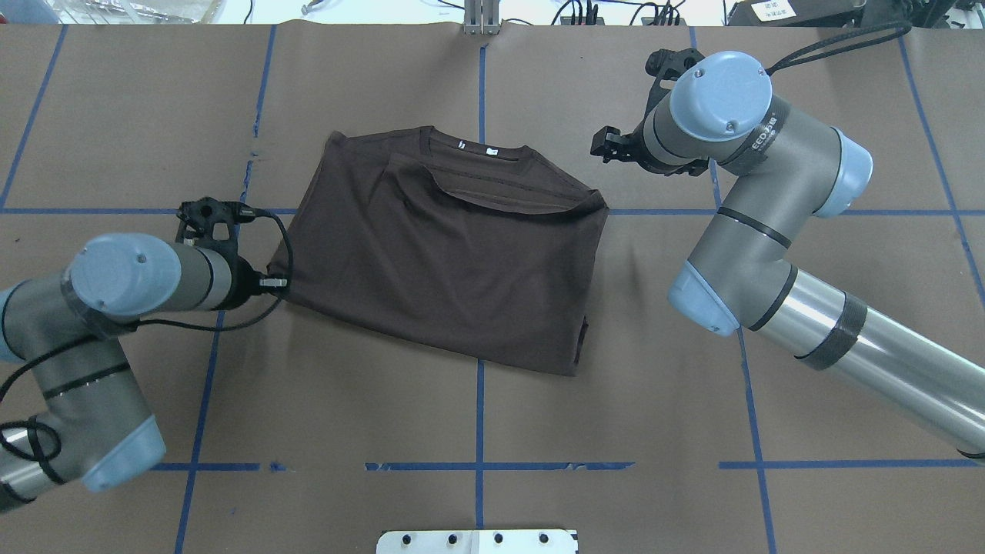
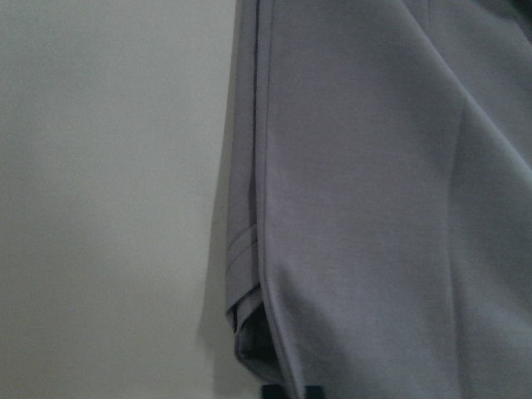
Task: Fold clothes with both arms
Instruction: 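Grasp the folded shirt edge with the left gripper and drag it farther away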
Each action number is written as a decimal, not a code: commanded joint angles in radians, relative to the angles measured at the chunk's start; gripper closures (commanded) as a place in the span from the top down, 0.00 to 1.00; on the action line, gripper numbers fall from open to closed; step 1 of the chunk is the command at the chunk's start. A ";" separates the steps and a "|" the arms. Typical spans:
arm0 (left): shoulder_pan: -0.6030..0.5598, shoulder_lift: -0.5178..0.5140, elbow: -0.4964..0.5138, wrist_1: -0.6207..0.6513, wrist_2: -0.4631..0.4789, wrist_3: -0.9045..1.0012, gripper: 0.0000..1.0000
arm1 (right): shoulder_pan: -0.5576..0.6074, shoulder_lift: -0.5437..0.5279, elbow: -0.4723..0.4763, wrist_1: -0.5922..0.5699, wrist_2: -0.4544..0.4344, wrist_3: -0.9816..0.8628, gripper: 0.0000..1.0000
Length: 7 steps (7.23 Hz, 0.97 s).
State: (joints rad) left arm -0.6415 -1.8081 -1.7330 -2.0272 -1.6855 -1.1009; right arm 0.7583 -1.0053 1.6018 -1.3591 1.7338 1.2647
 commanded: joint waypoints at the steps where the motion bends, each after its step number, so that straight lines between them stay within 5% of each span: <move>1: -0.198 -0.205 0.298 -0.019 0.000 0.177 0.00 | -0.002 0.002 0.001 0.000 0.000 0.010 1.00; 3: -0.282 -0.498 0.790 -0.280 0.000 0.211 0.00 | -0.002 0.005 0.000 0.000 0.000 0.012 1.00; 5: -0.291 -0.591 0.895 -0.326 -0.003 0.210 0.00 | -0.004 0.013 0.001 0.000 0.001 0.013 1.00; 6: -0.299 -0.579 0.894 -0.327 -0.005 0.214 0.26 | -0.008 0.016 0.001 0.002 0.000 0.016 1.00; 7: -0.305 -0.559 0.877 -0.340 -0.008 0.290 0.99 | -0.014 0.037 -0.009 0.000 0.000 0.036 1.00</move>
State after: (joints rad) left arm -0.9376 -2.3788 -0.8527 -2.3518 -1.6905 -0.8699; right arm 0.7504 -0.9861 1.6009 -1.3585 1.7339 1.2843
